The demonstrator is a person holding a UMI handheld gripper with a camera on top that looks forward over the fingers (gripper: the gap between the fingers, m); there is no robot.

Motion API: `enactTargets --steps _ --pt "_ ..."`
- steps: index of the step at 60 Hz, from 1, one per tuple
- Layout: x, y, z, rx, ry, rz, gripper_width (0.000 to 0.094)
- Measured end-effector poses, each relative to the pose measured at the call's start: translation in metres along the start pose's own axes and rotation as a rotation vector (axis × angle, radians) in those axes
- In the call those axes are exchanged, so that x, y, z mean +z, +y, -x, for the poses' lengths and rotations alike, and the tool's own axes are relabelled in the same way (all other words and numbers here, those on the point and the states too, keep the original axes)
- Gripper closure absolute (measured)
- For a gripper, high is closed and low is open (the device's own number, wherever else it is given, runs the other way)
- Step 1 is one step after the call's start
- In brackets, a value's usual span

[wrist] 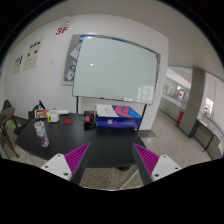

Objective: Pour water

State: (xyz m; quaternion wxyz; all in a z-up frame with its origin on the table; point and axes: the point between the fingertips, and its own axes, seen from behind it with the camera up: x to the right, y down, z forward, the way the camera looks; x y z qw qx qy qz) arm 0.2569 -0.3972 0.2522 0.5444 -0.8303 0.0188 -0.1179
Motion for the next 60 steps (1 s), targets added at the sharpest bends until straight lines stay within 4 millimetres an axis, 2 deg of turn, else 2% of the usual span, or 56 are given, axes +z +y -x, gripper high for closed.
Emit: enactTargets --steps 8,16,22,29,38,45,51,60 --pt "0.0 0.023 0.014 -0.006 0.006 0.04 0.0093" --pt "0.013 0.076 0.064 -0.002 -0.014 0.087 0.0088" --pt "0.019 0.12 0.115 0.002 -0.038 0.136 0.0096" --pt "0.027 0.153 0.199 0.04 -0.103 0.185 0.0095" --pt "0.057 0.147 0.31 0.067 -0.196 0.15 0.0093" --pt "0.095 0.125 0.372 0.05 -0.228 0.1 0.0094" --pt "0.133 0.098 0.406 0.054 -0.232 0.051 0.0093" --pt "0.185 0.065 0.418 0.038 -0.17 -0.011 0.0096"
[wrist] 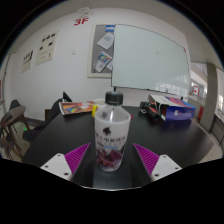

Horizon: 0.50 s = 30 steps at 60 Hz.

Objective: Pour water

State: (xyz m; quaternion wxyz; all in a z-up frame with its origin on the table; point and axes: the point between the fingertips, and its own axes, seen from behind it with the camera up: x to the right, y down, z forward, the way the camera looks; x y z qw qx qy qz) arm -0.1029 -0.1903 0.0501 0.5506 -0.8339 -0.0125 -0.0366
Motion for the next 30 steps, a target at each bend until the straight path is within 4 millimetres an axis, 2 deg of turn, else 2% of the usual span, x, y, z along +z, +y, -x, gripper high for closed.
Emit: enactTargets --steps 6,8,11,14,18,24,30 --pt "0.026 -0.017 0.002 0.01 0.004 -0.031 0.0114" --pt "0.038 -0.02 -0.001 0.007 0.0 -0.043 0.0168" --pt "0.04 -0.026 0.003 0.0 -0.002 -0.055 0.0374" --pt "0.043 -0.03 0.003 -0.004 0.002 -0.067 0.038" --pt "0.048 -0.032 0.005 -0.001 0.005 -0.074 0.044" --pt "0.044 -0.031 0.008 -0.017 0.01 -0.07 0.0514" --pt "0.039 -0.036 0.0 -0.061 0.034 -0.062 0.0515"
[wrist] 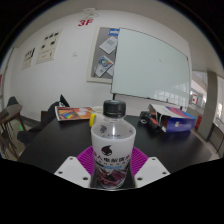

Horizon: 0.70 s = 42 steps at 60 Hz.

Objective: Pour water

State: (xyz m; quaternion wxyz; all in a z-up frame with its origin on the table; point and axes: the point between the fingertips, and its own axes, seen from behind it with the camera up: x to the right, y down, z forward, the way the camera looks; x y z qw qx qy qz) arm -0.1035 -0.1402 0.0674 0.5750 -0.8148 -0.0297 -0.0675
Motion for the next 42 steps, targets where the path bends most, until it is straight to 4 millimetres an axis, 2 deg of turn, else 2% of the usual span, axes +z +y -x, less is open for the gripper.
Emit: enactTargets --steps 6,14,20,24,28,32,37,42 --pt "0.004 -0.013 -0.035 -0.062 0.077 0.016 0.0518" --pt "0.023 -0.049 -0.105 -0.212 0.223 0.018 0.0516" --pt "0.047 -0.101 -0.157 -0.395 0.339 -0.015 0.0517" --pt "0.075 -0.145 -0.181 -0.546 0.409 -0.052 0.0517" --pt "0.103 -0.186 -0.187 -0.714 0.452 -0.088 0.0517" --pt "0.13 -0.224 -0.183 -0.907 0.485 -0.131 0.0517" --pt "0.166 -0.257 -0.156 -1.168 0.496 -0.193 0.0518" --pt "0.205 -0.266 -0.116 -1.45 0.471 -0.246 0.0516"
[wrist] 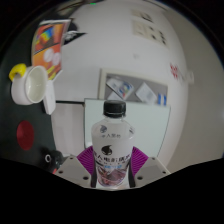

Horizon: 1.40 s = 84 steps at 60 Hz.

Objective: Pour water

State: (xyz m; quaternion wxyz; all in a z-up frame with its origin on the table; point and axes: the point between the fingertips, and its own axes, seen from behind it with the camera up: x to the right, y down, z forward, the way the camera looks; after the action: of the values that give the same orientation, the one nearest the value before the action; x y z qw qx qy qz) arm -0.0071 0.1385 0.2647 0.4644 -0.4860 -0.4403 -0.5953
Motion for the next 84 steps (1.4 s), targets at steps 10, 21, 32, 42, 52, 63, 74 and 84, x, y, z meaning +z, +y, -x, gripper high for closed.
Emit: enactTargets --steps 10,21,32,42,52,63,74,84 --pt "0.023 -0.07 0.053 -0.352 -0.031 -0.203 0.0516" --pt "0.029 -0.093 0.089 -0.563 -0.044 -0.33 0.0515" --pt "0.03 -0.093 0.079 -0.489 -0.052 -0.332 0.0516" --pt "0.029 -0.084 0.016 -0.036 -0.046 -0.274 0.052" --pt "0.032 -0.055 -0.018 0.7 -0.168 -0.115 0.0517" --pt "0.026 -0.042 0.029 1.289 -0.409 -0.04 0.0519" --pt "0.02 -0.029 0.119 1.459 -0.531 0.074 0.0517" --pt "0.012 -0.035 0.182 1.512 -0.597 0.122 0.0517"
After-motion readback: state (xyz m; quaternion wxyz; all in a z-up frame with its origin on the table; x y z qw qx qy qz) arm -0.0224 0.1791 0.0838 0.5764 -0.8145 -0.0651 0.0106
